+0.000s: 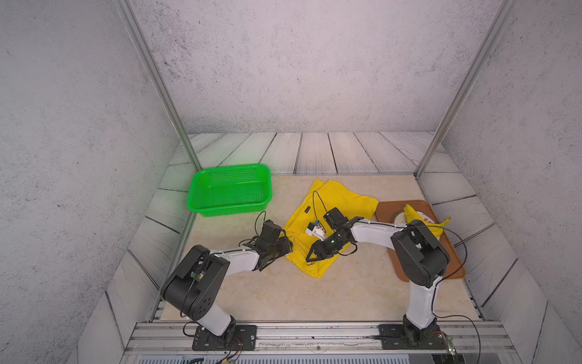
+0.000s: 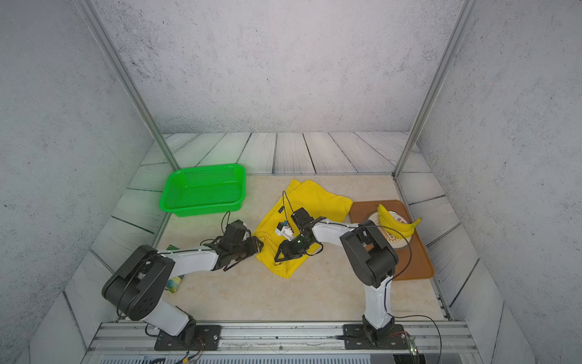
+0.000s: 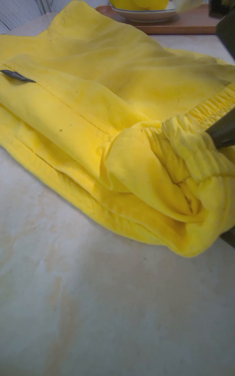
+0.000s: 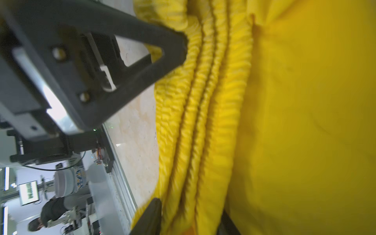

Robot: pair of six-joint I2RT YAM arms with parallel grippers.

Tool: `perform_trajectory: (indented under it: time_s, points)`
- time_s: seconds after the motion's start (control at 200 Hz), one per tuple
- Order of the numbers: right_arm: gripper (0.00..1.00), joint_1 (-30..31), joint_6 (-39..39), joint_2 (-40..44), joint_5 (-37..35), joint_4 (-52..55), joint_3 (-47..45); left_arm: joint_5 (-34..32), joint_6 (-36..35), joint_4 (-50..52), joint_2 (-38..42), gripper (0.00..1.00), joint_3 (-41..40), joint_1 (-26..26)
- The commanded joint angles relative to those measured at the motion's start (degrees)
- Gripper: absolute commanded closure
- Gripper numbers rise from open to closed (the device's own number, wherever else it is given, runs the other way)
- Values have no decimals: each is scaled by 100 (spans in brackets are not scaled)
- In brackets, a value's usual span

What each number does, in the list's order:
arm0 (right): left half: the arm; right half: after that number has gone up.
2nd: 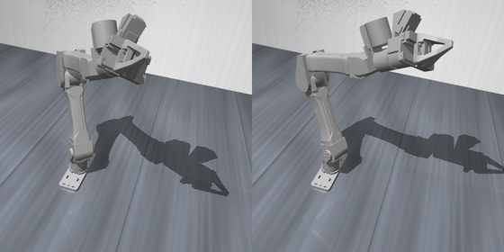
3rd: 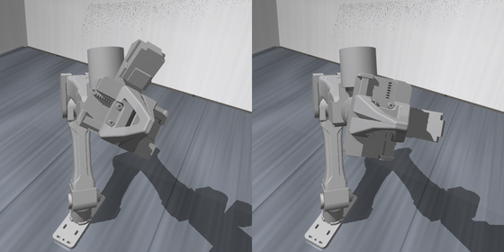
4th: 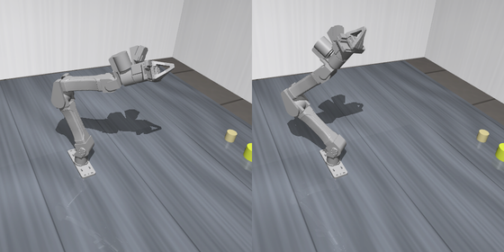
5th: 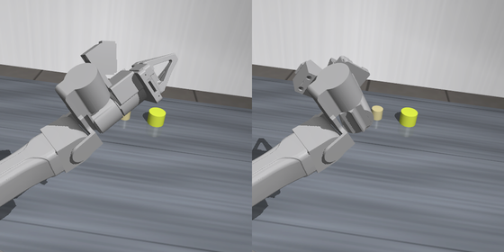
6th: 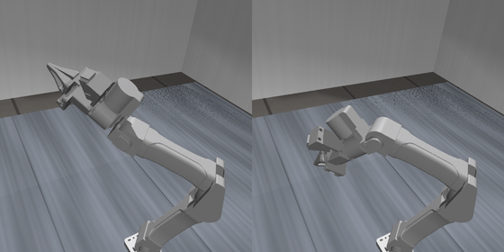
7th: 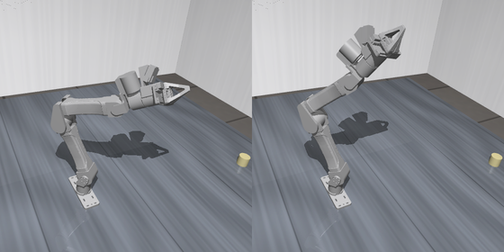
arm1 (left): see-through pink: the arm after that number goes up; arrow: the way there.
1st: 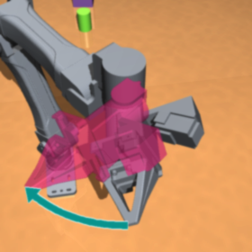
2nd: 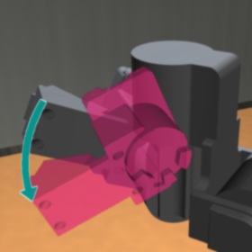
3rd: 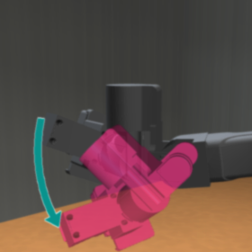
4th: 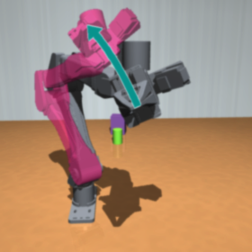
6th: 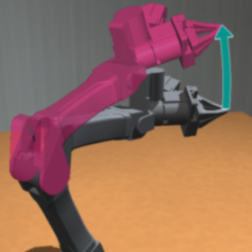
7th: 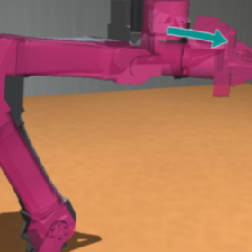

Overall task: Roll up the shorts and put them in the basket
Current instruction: Roll the shorts at the center of the board.

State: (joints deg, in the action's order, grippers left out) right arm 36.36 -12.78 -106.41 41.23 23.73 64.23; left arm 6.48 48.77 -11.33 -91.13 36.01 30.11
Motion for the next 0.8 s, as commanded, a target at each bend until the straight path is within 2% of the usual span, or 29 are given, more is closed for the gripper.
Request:
perform_trajectory:
  time_s: [0.0,0.15,0.3,0.445,0.555,0.651,0.796]
  points:
    - [58,34,-212,659,-1361,397,-387,-587,-39,793,-323,52,-31,-71]
    - [60,384,-104,1547,-2156,181,-715,-553,-70,921,-382,58,77,-1]
    - [58,1212,328,2011,-3074,-161,-838,-518,-58,993,-426,67,150,21]
    - [48,1962,862,2046,-3844,-483,-798,-478,-48,1050,-505,78,212,26]
    - [42,2222,1210,1968,-4183,-842,-850,-413,-38,1078,-538,85,248,19]
    - [41,2352,1439,1844,-4433,-941,-811,-370,-45,1097,-515,89,266,21]
    - [41,2537,1731,1550,-4797,-970,-743,-279,-45,1144,-524,91,327,21]
